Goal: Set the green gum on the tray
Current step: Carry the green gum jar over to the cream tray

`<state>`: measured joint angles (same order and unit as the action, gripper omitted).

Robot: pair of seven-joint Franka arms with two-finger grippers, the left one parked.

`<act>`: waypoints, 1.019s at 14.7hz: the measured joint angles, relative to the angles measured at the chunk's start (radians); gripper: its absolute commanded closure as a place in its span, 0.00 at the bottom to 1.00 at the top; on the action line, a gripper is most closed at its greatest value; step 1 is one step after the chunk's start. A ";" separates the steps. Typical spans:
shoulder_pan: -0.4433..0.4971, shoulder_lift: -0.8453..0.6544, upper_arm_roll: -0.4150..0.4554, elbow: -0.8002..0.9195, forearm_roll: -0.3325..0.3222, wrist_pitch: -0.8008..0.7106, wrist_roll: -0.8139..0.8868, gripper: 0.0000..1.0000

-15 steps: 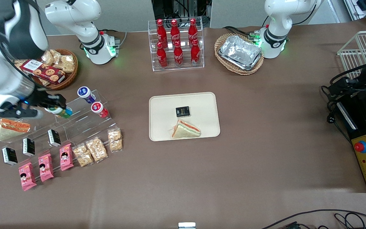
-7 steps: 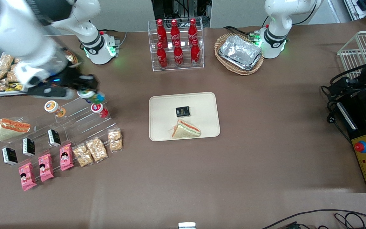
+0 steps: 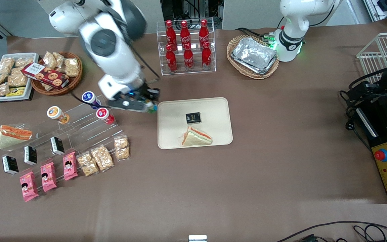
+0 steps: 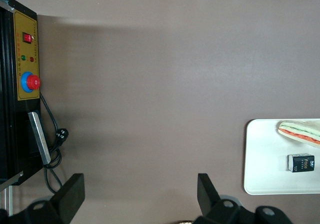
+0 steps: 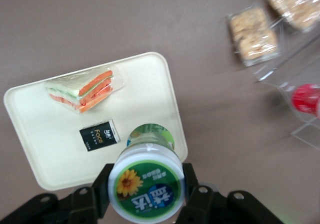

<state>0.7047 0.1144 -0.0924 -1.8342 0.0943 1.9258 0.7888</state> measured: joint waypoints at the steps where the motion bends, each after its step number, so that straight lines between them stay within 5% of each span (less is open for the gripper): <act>1: 0.022 0.022 -0.001 -0.043 0.000 0.078 0.015 0.63; 6: 0.104 0.115 -0.001 -0.242 0.000 0.427 0.075 0.70; 15: 0.130 0.208 -0.001 -0.282 0.000 0.479 0.078 0.63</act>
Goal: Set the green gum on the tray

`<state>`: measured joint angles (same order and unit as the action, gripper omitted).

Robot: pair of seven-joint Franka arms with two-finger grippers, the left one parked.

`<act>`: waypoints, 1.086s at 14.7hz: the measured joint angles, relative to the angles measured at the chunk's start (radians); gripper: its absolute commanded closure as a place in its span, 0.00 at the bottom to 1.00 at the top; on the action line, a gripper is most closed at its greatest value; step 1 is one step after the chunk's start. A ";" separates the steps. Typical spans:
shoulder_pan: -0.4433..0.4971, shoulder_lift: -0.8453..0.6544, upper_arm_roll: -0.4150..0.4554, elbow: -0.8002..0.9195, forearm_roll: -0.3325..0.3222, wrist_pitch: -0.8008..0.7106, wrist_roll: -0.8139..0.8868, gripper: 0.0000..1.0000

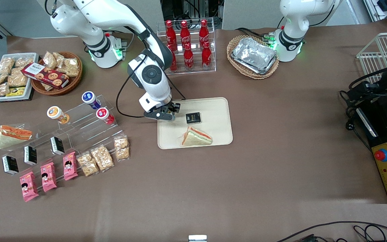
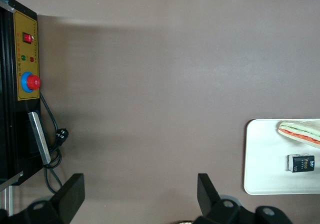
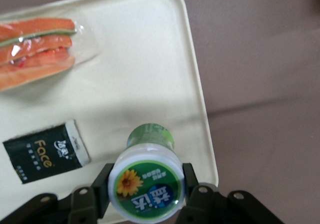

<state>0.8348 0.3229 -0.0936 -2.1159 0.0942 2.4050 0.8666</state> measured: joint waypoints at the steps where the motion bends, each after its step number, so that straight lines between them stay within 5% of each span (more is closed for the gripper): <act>1: 0.008 0.005 0.000 0.000 0.000 0.000 0.004 0.61; 2: 0.015 0.010 0.000 -0.001 0.000 0.000 0.009 0.56; 4: 0.028 0.020 0.000 -0.001 0.000 0.001 0.014 0.26; 5: 0.032 0.023 0.000 -0.001 0.000 0.001 0.017 0.22; 6: 0.032 0.024 0.000 -0.001 0.000 0.001 0.018 0.00; 16: -0.001 0.017 -0.051 0.040 -0.036 -0.003 -0.097 0.00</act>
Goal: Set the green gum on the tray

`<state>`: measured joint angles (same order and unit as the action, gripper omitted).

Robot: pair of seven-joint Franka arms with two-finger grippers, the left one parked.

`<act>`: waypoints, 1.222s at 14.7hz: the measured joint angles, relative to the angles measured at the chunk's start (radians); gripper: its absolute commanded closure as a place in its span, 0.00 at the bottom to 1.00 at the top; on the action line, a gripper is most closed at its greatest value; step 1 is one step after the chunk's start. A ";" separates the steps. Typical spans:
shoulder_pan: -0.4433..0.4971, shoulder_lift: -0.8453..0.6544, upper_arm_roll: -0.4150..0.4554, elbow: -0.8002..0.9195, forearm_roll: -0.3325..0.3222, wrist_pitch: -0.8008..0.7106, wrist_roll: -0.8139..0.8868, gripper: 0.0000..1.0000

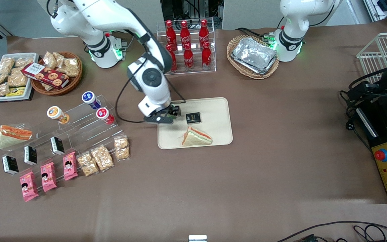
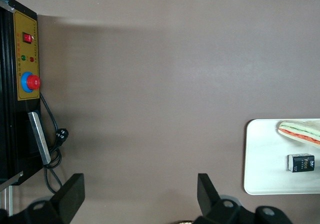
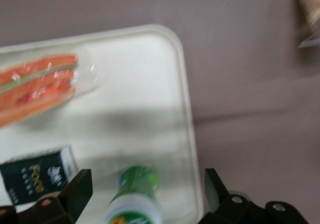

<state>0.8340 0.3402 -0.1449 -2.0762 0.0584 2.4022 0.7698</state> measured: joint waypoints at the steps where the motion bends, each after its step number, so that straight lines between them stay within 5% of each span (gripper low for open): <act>1: -0.031 -0.015 -0.007 0.008 0.000 -0.021 -0.046 0.00; 11: -0.504 -0.308 -0.041 0.360 -0.006 -0.572 -0.397 0.00; 15: -0.816 -0.311 0.132 0.500 -0.006 -0.729 -0.517 0.00; 18: -0.858 -0.311 0.154 0.509 -0.047 -0.750 -0.533 0.00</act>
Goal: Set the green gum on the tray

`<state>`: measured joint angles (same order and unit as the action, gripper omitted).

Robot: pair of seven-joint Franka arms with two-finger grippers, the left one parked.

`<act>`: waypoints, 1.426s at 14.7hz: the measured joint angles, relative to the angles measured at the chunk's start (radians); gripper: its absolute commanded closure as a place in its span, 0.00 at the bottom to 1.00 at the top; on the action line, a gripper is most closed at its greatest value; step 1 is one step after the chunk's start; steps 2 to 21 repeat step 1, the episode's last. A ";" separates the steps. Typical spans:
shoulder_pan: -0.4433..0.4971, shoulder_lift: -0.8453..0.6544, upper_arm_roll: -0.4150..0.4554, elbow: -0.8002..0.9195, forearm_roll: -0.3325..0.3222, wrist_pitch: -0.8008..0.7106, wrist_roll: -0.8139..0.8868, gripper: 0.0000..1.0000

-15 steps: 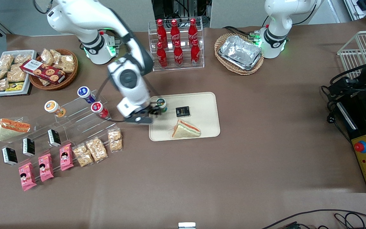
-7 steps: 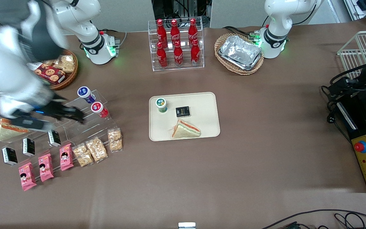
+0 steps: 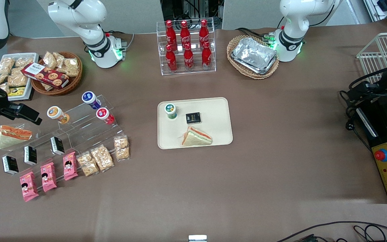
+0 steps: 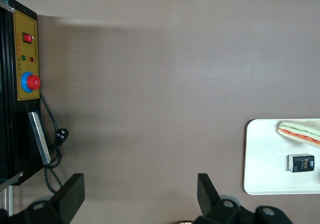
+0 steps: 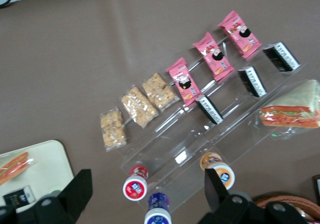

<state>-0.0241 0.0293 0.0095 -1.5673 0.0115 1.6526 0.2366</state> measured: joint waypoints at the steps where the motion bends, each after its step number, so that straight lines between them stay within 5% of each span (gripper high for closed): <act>1: 0.000 -0.002 0.005 0.005 -0.012 -0.009 0.000 0.00; 21: 0.000 -0.002 0.005 0.005 -0.012 -0.009 0.000 0.00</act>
